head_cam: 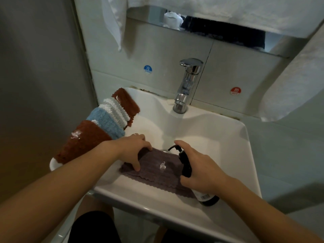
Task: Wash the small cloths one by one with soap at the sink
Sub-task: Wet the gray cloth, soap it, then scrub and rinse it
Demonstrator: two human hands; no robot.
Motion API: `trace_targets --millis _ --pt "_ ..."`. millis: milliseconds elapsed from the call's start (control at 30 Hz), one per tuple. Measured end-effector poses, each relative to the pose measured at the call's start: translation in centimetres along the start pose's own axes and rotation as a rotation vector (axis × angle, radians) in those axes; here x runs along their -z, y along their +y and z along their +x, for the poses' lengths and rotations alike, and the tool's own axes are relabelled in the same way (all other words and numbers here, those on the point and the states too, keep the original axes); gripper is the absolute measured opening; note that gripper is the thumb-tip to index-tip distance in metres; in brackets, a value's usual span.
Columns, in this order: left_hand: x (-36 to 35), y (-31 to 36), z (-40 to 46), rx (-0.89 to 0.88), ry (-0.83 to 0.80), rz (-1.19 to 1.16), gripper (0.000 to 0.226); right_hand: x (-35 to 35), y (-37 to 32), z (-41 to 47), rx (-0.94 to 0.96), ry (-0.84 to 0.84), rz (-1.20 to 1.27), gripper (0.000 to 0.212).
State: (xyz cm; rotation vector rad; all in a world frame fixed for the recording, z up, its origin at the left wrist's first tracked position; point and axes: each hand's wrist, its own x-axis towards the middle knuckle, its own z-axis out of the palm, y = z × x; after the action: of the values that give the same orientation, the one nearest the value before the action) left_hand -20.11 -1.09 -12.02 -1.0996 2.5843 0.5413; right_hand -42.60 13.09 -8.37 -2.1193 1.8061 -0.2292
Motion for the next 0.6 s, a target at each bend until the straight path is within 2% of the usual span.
trace_targets --millis 100,367,500,600 --pt "0.1 0.1 -0.1 0.001 -0.004 0.006 0.086 -0.2 0.0 0.0 0.012 -0.005 0.004 0.096" --pt "0.0 0.1 -0.1 0.003 -0.001 0.013 0.086 -0.5 -0.5 0.7 0.029 -0.031 0.012 0.078" --pt "0.0 0.1 -0.1 0.007 -0.002 0.014 0.086 -0.4 0.1 0.4 0.017 0.038 -0.040 0.088" --pt "0.1 0.1 -0.1 0.006 -0.006 0.020 0.087 -0.1 0.7 0.2 0.031 0.106 -0.008 0.078"
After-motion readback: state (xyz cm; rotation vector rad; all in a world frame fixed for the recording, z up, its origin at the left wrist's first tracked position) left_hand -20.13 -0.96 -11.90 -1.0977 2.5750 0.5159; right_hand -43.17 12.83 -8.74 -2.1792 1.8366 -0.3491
